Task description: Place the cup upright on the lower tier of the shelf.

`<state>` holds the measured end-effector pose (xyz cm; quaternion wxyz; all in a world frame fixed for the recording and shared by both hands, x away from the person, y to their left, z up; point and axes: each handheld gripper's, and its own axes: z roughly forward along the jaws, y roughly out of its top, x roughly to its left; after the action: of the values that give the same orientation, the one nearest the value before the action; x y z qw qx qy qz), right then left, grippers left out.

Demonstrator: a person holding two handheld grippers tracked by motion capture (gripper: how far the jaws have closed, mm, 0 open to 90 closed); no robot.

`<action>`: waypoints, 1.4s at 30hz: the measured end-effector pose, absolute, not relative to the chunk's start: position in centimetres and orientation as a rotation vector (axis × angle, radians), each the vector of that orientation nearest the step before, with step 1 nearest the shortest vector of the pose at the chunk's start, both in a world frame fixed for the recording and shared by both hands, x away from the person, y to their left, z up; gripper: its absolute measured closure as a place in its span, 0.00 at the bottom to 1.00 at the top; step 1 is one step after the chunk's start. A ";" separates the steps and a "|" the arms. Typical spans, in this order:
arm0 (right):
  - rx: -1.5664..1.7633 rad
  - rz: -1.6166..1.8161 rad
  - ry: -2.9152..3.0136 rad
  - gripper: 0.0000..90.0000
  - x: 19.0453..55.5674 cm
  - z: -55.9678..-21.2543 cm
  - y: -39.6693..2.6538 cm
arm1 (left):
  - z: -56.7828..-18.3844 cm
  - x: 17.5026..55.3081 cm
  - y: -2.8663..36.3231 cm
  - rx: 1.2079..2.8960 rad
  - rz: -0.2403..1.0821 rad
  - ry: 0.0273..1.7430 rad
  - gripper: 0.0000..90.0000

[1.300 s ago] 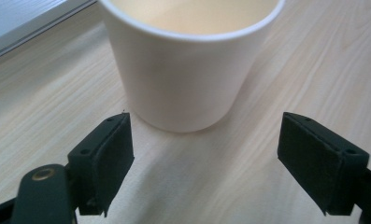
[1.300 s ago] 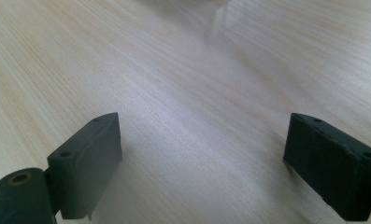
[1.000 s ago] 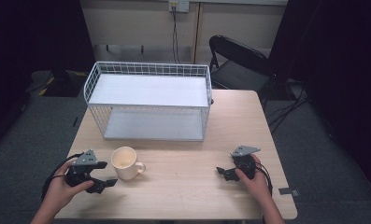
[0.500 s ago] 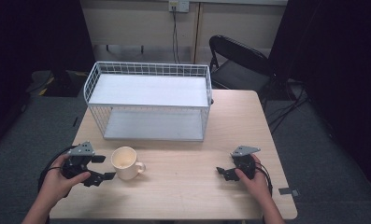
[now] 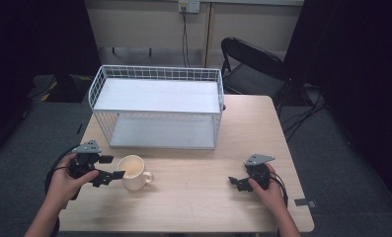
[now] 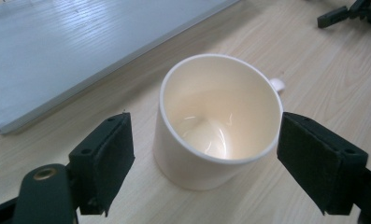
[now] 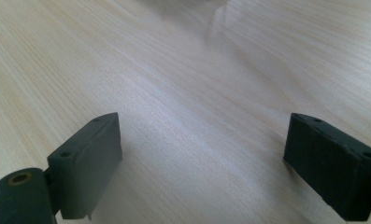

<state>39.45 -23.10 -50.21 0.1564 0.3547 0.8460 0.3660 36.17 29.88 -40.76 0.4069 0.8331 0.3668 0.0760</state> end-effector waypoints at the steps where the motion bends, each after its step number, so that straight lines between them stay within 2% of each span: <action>1: 1.015 1.048 2.422 0.12 39.4 -50.2 -23.1 | -40.8 36.4 29.9 2.094 0.187 0.927 0.21; 35: 1.018 1.047 2.421 0.12 39.4 -50.2 -23.1 | -42.3 39.0 27.7 2.158 0.204 0.994 0.21; 42: 1.019 1.047 2.420 0.12 39.4 -50.2 -23.1 | -42.6 39.3 27.4 2.183 0.219 1.012 0.27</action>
<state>39.41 -23.09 -50.20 0.1567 0.3560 0.8456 0.3657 39.30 27.40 -42.57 0.3546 0.8448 0.3917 0.0846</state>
